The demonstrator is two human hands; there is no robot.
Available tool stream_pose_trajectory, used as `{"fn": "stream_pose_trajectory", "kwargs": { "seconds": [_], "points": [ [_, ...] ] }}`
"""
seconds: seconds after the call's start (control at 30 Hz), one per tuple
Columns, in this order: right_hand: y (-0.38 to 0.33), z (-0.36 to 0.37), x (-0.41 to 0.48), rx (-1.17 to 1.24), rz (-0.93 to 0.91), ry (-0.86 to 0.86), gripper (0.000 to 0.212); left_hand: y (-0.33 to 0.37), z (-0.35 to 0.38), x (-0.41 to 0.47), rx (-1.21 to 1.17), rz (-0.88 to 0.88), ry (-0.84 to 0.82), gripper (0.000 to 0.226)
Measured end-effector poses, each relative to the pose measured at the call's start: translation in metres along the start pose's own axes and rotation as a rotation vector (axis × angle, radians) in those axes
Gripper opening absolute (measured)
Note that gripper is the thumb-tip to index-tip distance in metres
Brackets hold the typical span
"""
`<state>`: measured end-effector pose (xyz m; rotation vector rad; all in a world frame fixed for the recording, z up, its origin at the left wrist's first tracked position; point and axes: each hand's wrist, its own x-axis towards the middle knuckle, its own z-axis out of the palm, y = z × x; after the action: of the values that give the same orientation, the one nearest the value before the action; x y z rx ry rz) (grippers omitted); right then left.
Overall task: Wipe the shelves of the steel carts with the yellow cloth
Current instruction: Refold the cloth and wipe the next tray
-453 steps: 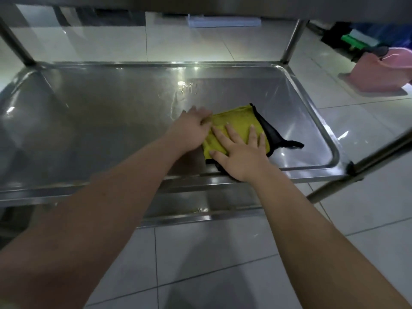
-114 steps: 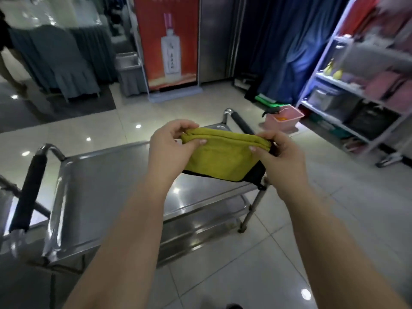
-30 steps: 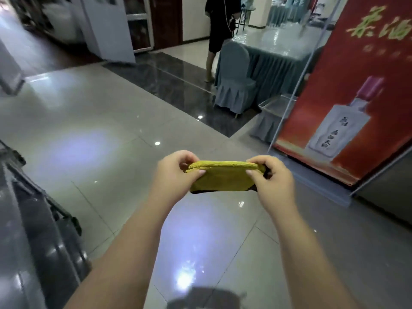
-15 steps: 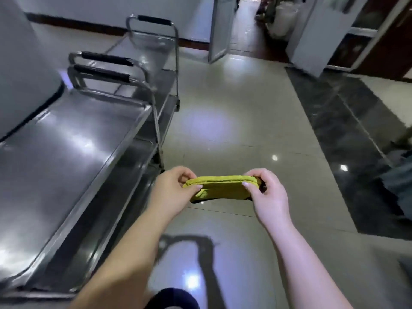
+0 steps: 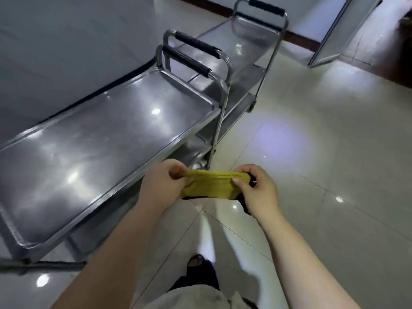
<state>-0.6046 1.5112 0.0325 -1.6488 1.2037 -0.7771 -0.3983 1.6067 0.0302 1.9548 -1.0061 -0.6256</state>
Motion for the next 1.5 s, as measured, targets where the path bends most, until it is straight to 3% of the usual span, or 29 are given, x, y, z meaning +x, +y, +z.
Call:
{"fn": "stream_pose_trajectory", "kwargs": {
  "seconds": [0.17,0.4,0.6,0.8,0.93,1.1,1.2,1.33,1.43,1.5],
  "points": [
    [0.006,0.010,0.070,0.007,-0.008,-0.115,0.026,-0.003,0.013,0.047,-0.052,-0.053,0.086,0.020],
    [0.053,0.046,0.149,-0.089,-0.045,-0.400,0.039,-0.046,0.056,0.069,-0.035,-0.348,0.217,0.020],
    [0.119,0.060,0.204,-0.176,-0.043,-0.674,0.022,-0.077,0.135,0.072,-0.128,-0.576,0.463,0.026],
    [0.210,0.108,0.247,-0.230,-0.148,-0.650,0.021,-0.152,0.208,0.107,-0.312,-0.596,0.587,0.022],
    [0.281,0.170,0.291,-0.328,-0.331,-0.601,0.023,-0.248,0.242,0.164,-0.245,-0.575,0.512,0.028],
    [0.325,0.247,0.375,-0.517,-0.528,-0.537,0.027,-0.330,0.270,0.248,-0.229,-0.445,0.441,0.011],
    [0.325,0.296,0.419,-0.578,-0.623,-0.465,0.026,-0.357,0.265,0.294,0.023,-0.329,0.555,0.011],
    [0.344,0.346,0.435,-0.876,-0.729,-0.459,0.026,-0.395,0.257,0.316,0.386,-0.233,0.518,0.019],
    [0.370,0.353,0.418,-0.930,-0.738,-0.255,0.044,-0.421,0.245,0.313,0.571,-0.163,0.593,0.025],
    [0.386,0.355,0.393,-0.918,-0.732,-0.239,0.059,-0.434,0.226,0.310,0.674,-0.248,0.529,0.034]
  ]
}}
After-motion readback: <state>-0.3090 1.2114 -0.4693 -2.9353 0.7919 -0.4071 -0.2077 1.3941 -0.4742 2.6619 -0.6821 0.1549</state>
